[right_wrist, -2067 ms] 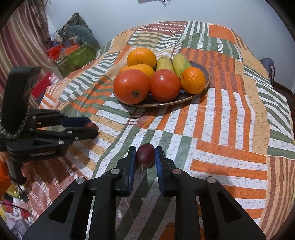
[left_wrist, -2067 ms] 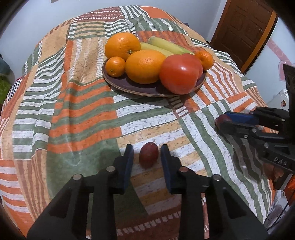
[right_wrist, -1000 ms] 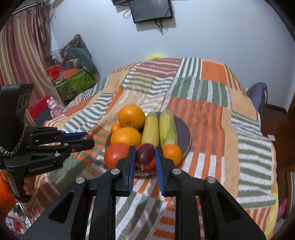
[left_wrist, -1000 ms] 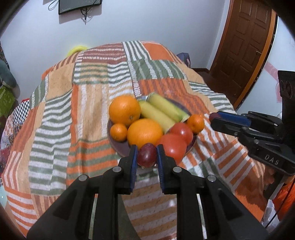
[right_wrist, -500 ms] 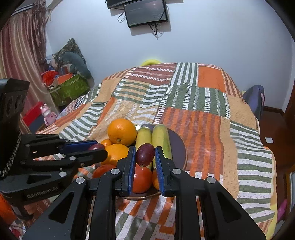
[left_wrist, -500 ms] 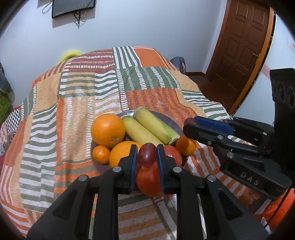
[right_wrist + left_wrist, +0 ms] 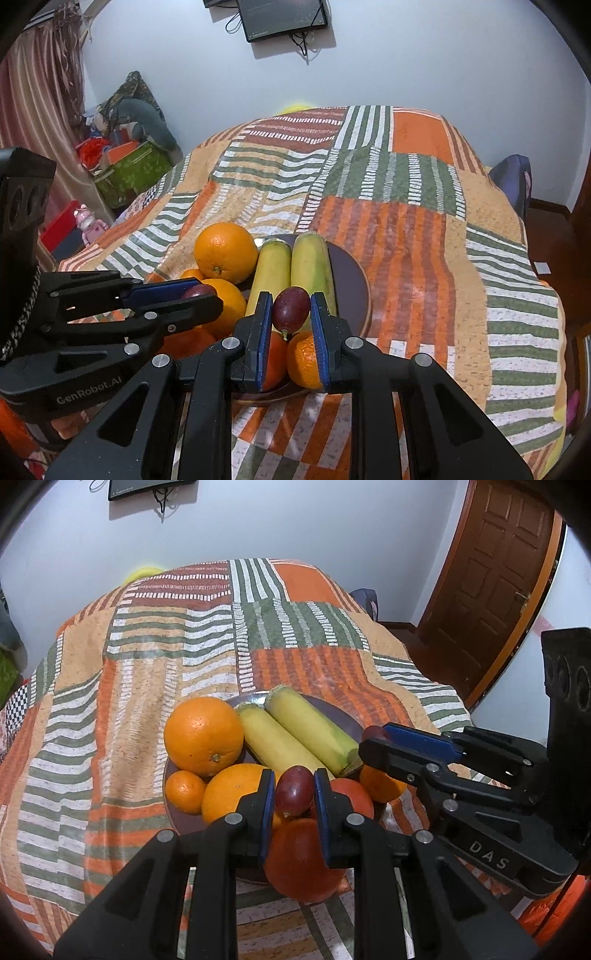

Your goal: Organize fruits

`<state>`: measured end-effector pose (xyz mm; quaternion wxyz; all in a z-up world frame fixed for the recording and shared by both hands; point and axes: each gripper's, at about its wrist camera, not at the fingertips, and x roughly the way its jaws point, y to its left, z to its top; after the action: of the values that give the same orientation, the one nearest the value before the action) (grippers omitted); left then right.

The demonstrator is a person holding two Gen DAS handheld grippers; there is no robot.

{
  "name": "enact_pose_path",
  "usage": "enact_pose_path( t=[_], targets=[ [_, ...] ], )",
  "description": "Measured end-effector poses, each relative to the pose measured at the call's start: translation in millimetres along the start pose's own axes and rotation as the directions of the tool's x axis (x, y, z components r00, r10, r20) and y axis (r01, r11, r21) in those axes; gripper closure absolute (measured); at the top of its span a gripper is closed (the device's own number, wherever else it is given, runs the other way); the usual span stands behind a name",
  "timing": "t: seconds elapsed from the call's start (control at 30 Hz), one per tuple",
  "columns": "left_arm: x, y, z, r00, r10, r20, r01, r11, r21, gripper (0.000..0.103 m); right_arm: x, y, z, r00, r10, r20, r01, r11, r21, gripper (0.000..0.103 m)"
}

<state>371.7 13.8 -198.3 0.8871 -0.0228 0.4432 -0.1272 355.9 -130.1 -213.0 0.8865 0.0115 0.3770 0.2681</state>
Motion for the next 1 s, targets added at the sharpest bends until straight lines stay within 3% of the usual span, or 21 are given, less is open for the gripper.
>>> enact_pose_path(
  t=[0.47,0.57,0.67,1.0],
  targets=[
    [1.6,-2.8,-3.4,1.0,0.003,-0.008,-0.003,1.0,0.02,0.079,8.9,-6.4,-3.5,1.0,0.01,-0.02,-0.009,0.999,0.038,0.083],
    [1.1,-3.0,-3.3,1.0,0.005,-0.01,-0.005,1.0,0.018,0.078,8.3,-4.9,-2.5,1.0,0.006,-0.025,-0.005,1.0,0.029,0.073],
    [-3.7,-2.9,-4.2,1.0,0.006,-0.006,-0.006,1.0,0.015,0.078,3.6,-2.2,-1.6,1.0,-0.008,-0.009,0.008,1.0,0.015,0.07],
    [-63.4,-3.8,4.0,0.993,0.035,0.113,-0.032,0.999,-0.029,0.078,-43.2,1.6,7.1,0.996,-0.03,0.079,0.029,0.999,0.016,0.07]
  ],
)
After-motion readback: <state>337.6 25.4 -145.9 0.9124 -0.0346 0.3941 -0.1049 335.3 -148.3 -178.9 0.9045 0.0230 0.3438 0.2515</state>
